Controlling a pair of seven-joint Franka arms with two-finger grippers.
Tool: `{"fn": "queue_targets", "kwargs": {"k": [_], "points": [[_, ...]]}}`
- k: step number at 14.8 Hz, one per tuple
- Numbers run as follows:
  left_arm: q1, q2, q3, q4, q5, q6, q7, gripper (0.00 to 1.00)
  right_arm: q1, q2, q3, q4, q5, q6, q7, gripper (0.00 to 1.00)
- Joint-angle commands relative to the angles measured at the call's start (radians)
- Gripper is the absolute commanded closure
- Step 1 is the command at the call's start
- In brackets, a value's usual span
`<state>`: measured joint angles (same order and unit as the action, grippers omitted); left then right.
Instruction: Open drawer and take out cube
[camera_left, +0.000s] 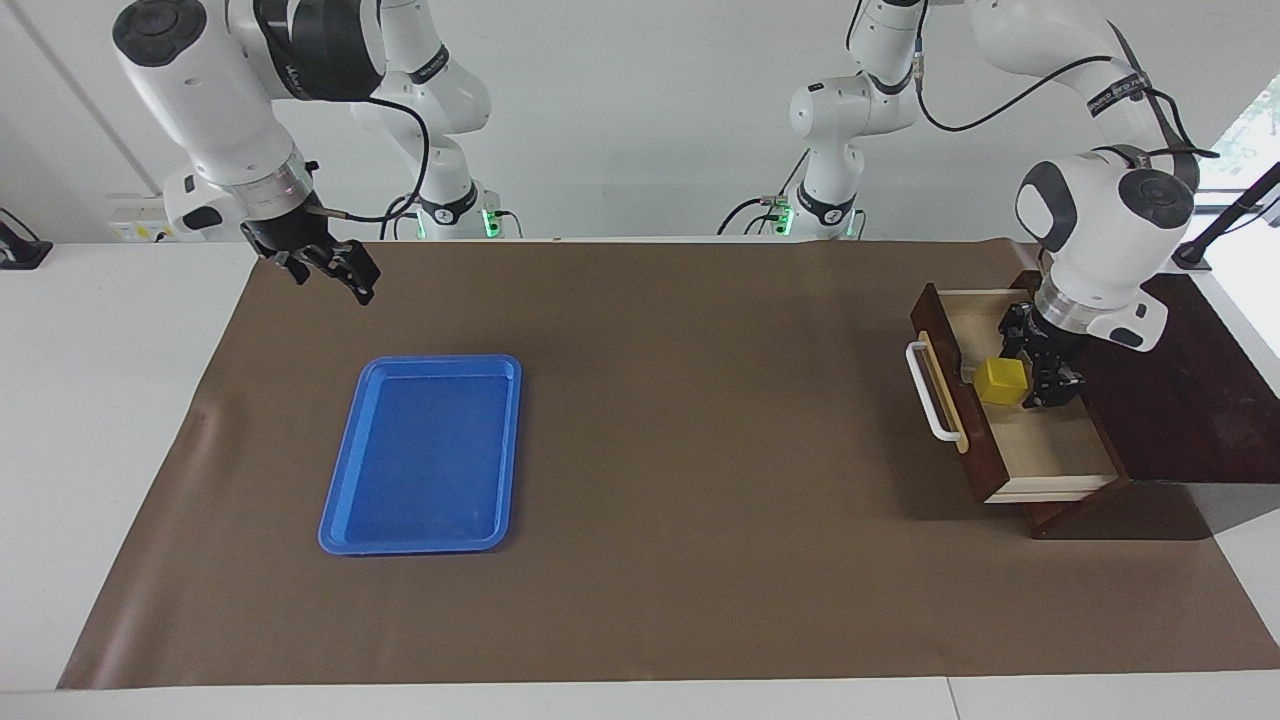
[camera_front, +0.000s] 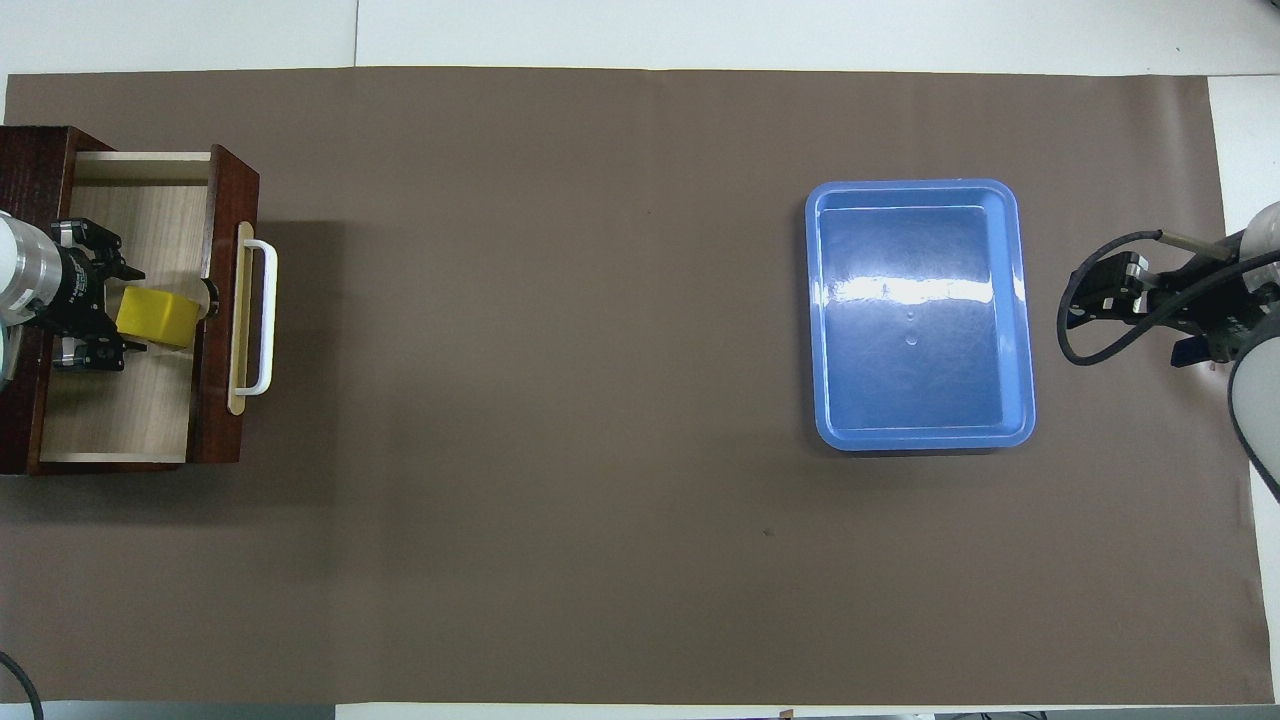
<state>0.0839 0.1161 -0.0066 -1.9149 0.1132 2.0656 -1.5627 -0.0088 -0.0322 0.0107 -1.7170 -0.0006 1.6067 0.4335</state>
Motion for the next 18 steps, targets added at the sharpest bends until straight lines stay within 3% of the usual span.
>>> {"fn": "queue_targets", "kwargs": {"k": [1, 5, 12, 14, 18], "points": [[0.004, -0.026, 0.0, -0.032, -0.012, 0.022, 0.001, 0.98, -0.014, -0.023, 0.008, -0.033, -0.001, 0.018, 0.118, 0.0], [-0.004, -0.013, -0.001, 0.008, -0.017, 0.008, 0.003, 1.0, 0.001, -0.005, 0.009, -0.041, 0.072, 0.051, 0.396, 0.0], [-0.016, 0.053, -0.007, 0.262, -0.029, -0.222, 0.001, 1.0, 0.119, 0.123, 0.014, -0.015, 0.212, 0.189, 0.819, 0.0], [-0.07, 0.079, -0.004, 0.342, -0.059, -0.303, -0.011, 1.0, 0.142, 0.156, 0.014, 0.008, 0.299, 0.206, 0.943, 0.0], [-0.151, 0.089, -0.006, 0.41, -0.075, -0.384, -0.13, 1.0, 0.237, 0.212, 0.015, 0.059, 0.324, 0.268, 1.154, 0.0]]}}
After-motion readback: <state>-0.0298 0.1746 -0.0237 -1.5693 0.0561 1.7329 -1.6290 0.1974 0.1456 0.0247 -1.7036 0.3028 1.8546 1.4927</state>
